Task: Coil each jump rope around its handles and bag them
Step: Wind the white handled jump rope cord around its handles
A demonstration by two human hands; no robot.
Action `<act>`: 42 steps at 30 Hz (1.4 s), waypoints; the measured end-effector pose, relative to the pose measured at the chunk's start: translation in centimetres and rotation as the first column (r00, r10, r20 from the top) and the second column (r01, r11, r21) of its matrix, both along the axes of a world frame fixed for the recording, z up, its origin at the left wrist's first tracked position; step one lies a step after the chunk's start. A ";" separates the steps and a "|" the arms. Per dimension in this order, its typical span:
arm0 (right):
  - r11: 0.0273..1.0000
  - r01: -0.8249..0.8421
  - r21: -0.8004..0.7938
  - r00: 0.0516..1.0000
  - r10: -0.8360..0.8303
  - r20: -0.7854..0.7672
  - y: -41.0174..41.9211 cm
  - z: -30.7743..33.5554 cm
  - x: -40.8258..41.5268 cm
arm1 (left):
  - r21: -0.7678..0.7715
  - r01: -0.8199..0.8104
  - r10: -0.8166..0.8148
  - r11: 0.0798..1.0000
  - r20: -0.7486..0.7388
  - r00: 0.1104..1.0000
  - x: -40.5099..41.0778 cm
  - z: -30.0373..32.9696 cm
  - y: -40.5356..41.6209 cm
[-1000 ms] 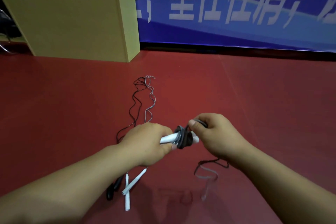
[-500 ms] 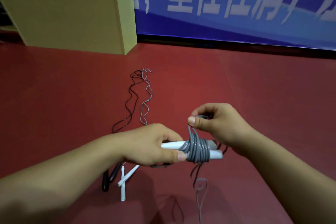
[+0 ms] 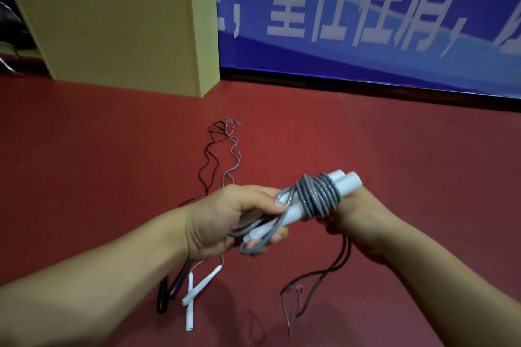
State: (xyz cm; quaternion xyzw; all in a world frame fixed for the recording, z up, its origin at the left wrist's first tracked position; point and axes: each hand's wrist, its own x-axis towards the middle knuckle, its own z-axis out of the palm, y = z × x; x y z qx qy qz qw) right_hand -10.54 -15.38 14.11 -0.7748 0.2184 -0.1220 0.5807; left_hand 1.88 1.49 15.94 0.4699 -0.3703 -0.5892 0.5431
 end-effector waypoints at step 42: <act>0.999 -0.054 -0.011 0.978 0.050 -0.202 2.6 1.1 0.7 | -0.149 -0.674 0.578 0.724 0.664 0.474 3.9 -5.1 -1.3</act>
